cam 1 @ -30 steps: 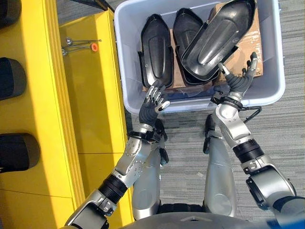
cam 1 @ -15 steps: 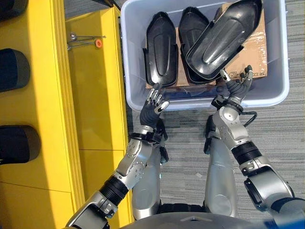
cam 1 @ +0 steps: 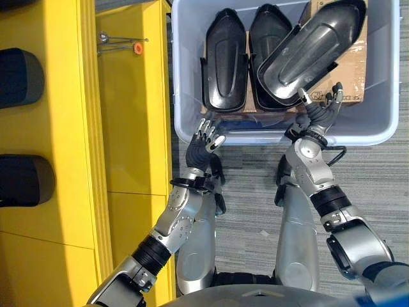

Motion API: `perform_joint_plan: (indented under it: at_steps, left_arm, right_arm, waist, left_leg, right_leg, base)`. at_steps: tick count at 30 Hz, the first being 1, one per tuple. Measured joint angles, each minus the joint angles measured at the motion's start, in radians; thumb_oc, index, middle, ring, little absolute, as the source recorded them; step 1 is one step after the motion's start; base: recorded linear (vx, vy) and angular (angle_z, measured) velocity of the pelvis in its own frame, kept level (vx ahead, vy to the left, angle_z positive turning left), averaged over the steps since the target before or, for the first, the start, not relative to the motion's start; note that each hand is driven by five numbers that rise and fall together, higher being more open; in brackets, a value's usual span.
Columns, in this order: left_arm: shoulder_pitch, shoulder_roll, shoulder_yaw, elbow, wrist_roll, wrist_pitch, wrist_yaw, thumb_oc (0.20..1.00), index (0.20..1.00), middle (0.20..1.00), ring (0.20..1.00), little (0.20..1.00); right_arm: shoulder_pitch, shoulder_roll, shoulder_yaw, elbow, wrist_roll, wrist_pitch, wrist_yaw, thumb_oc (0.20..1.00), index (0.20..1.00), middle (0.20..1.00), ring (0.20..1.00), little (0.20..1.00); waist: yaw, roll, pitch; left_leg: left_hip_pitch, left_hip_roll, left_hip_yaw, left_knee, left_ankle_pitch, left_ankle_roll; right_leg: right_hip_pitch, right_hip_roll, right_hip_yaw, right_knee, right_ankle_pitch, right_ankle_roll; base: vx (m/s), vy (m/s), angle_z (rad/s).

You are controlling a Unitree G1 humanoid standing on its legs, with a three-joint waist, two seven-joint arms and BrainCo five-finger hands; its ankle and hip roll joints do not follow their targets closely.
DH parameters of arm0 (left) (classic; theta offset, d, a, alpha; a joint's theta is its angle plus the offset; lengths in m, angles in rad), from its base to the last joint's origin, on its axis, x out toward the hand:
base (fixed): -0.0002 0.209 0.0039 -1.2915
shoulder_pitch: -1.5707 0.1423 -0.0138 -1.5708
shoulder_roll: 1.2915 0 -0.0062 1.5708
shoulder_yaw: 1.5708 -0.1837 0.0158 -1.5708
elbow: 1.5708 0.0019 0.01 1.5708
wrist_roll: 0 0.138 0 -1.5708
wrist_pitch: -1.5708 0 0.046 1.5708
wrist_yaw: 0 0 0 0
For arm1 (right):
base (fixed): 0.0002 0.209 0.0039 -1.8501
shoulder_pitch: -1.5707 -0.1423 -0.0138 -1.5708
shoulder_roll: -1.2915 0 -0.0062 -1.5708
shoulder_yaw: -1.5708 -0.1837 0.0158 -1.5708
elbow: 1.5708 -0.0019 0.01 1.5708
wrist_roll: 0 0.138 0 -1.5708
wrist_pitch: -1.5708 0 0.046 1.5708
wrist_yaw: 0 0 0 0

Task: Move parts from the plastic box to the shelf.

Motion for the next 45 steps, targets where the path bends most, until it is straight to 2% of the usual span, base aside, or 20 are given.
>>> perform_joint_plan:
  at_steps: [2, 9, 13, 17, 25, 31, 37, 41, 45]
  left_arm:
    - [0.002, 0.001, 0.001, 0.0, -0.001, 0.002, -0.001, 1.0, 1.0, 1.0, 1.0, 1.0]
    - [-0.003, 0.009, 0.002, -0.002, -0.002, 0.008, -0.001, 1.0, 1.0, 1.0, 1.0, 1.0]
    - [-0.022, 0.009, -0.002, -0.002, -0.002, 0.036, 0.0, 1.0, 1.0, 1.0, 1.0, 1.0]
    - [-0.037, 0.015, -0.002, -0.003, -0.003, 0.04, 0.002, 1.0, 1.0, 1.0, 1.0, 1.0]
    - [-0.053, 0.052, -0.012, -0.034, -0.009, 0.049, 0.028, 1.0, 1.0, 1.0, 1.0, 1.0]
    - [-0.061, 0.053, -0.013, -0.046, -0.019, 0.064, 0.043, 1.0, 1.0, 1.0, 1.0, 1.0]
    - [-0.079, 0.055, -0.025, -0.054, -0.02, 0.064, 0.044, 1.0, 1.0, 1.0, 1.0, 1.0]
    - [-0.078, 0.068, -0.025, -0.057, -0.022, 0.063, 0.046, 1.0, 1.0, 1.0, 1.0, 1.0]
    - [-0.076, 0.085, -0.024, -0.076, -0.023, 0.059, 0.06, 1.0, 1.0, 1.0, 1.0, 1.0]
  right_arm:
    - [-0.014, -0.008, -0.004, 0.026, -0.013, 0.035, -0.009, 1.0, 1.0, 1.0, 1.0, 1.0]
    - [-0.114, -0.013, -0.035, 0.145, 0.021, 0.083, -0.036, 1.0, 1.0, 1.0, 1.0, 1.0]
    - [-0.178, -0.048, -0.042, 0.222, 0.011, 0.165, -0.072, 1.0, 1.0, 1.0, 1.0, 1.0]
    - [-0.256, -0.087, -0.041, 0.339, 0.034, 0.211, -0.101, 1.0, 1.0, 1.0, 1.0, 1.0]
    - [-0.392, -0.149, -0.074, 0.497, 0.147, 0.219, -0.112, 1.0, 1.0, 1.0, 1.0, 1.0]
    - [-0.446, -0.172, -0.073, 0.538, 0.163, 0.271, -0.153, 1.0, 1.0, 1.0, 1.0, 1.0]
    - [-0.486, -0.23, -0.035, 0.595, 0.217, 0.284, -0.216, 1.0, 1.0, 1.0, 1.0, 1.0]
    - [-0.502, -0.24, -0.02, 0.643, 0.218, 0.331, -0.221, 1.0, 1.0, 1.0, 1.0, 1.0]
    - [-0.507, -0.246, 0.022, 0.674, 0.217, 0.385, -0.223, 1.0, 1.0, 1.0, 1.0, 1.0]
  waist:
    - [0.008, 0.0, 0.0]
    - [0.008, 0.0, 0.0]
    - [0.028, 0.0, 0.0]
    - [0.043, -0.001, 0.0]
    - [0.062, -0.002, 0.001]
    - [0.063, -0.002, 0.001]
    - [0.084, -0.006, 0.0]
    - [0.091, -0.011, 0.0]
    - [0.092, -0.034, -0.01]
  left_leg:
    - [-0.002, -0.002, -0.002, 0.006, -0.001, 0.001]
    - [-0.024, 0.001, -0.014, 0.049, -0.015, -0.001]
    - [-0.052, 0.0, -0.037, 0.082, -0.028, 0.007]
    - [-0.078, -0.008, -0.057, 0.107, -0.033, 0.012]
    - [-0.125, -0.019, -0.064, 0.152, -0.05, 0.028]
    - [-0.175, -0.026, -0.082, 0.197, -0.068, 0.041]
    - [-0.238, -0.036, -0.086, 0.237, -0.086, 0.057]
    - [-0.257, -0.041, -0.088, 0.263, -0.099, 0.064]
    - [-0.297, -0.045, -0.089, 0.294, -0.112, 0.066]
  right_leg:
    - [0.001, -0.003, -0.001, 0.004, -0.001, -0.002]
    - [0.006, -0.005, -0.006, 0.005, -0.004, 0.001]
    - [0.004, -0.004, -0.013, 0.005, -0.004, 0.001]
    - [0.004, -0.004, -0.009, 0.002, -0.003, 0.002]
    - [-0.012, -0.008, 0.006, -0.006, 0.0, 0.007]
    - [-0.032, -0.01, 0.008, -0.008, 0.0, 0.007]
    - [-0.07, -0.015, 0.017, -0.011, 0.0, 0.007]
    - [-0.075, -0.019, 0.02, -0.005, 0.0, 0.007]
    - [-0.109, -0.024, 0.031, 0.017, 0.0, 0.008]
  base:
    - [0.01, 0.031, 0.06]
    - [0.01, 0.012, 0.05]
    - [0.01, 0.009, 0.12]
    - [0.02, 0.021, 0.15]
    - [0.02, 0.039, 0.04]
    - [0.01, 0.039, 0.06]
    - [0.01, 0.035, 0.04]
    - [0.01, 0.026, 0.07]
    - [0.0, 0.003, 0.03]
